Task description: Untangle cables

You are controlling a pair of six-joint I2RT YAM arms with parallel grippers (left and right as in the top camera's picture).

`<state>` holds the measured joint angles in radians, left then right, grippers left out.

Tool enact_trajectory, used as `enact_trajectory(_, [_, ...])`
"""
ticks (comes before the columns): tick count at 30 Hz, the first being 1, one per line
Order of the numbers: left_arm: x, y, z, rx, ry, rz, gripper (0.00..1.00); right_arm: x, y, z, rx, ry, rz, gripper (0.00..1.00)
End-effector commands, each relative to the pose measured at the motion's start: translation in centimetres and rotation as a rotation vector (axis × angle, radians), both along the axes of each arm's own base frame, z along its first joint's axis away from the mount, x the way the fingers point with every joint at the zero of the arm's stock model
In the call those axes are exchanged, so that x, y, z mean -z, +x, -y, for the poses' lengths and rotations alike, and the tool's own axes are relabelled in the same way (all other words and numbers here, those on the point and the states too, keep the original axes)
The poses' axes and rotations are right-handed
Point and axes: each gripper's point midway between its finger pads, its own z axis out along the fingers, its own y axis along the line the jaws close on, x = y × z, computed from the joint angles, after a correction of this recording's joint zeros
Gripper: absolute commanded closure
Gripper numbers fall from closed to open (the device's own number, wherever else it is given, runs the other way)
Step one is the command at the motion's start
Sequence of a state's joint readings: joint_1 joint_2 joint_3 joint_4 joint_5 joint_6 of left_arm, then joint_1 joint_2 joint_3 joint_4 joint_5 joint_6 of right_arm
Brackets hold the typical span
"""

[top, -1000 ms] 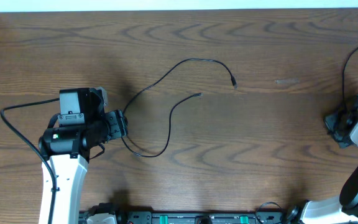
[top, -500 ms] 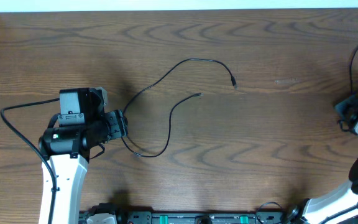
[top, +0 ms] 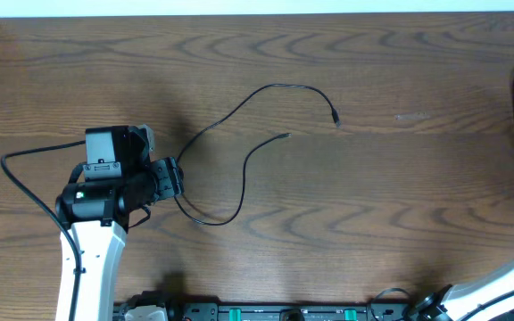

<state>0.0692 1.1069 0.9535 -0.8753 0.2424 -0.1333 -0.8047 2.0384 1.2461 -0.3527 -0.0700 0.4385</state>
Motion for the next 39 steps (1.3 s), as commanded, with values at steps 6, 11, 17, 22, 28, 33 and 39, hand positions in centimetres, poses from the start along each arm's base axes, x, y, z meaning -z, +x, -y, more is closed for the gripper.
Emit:
enact_trajectory(6, [0.7, 0.3, 0.1, 0.010, -0.009, -0.032, 0.33, 5.5, -5.2, -0.6, 0.041, 0.126, -0.178, 0.99])
enact_trajectory(11, [0.7, 0.5, 0.0, 0.009, -0.006, -0.026, 0.33, 5.1, -2.9, -1.4, -0.036, 0.167, -0.066, 0.99])
enact_trajectory(17, [0.6, 0.7, 0.0, 0.009, -0.005, -0.018, 0.33, 2.8, 0.4, -3.1, -0.165, 0.223, 0.074, 0.99])
enact_trajectory(22, [0.6, 0.8, 0.0, 0.009, -0.004, -0.011, 0.33, -3.6, 4.5, -5.6, -0.295, 0.149, 0.170, 0.94])
enact_trajectory(28, [0.4, 1.2, 0.0, 0.009, -0.003, 0.005, 0.33, -12.3, 7.9, -13.6, -0.534, 0.046, 0.242, 0.63])
enact_trajectory(33, [0.2, 1.5, -0.1, 0.016, 0.002, 0.022, 0.33, -14.5, 8.0, -22.8, -0.895, 0.025, 0.215, 0.24])
enact_trajectory(39, [-0.2, 2.3, -0.1, 0.041, 0.015, 0.062, 0.32, -13.3, 4.9, -34.8, -1.394, 0.095, 0.116, 0.01])
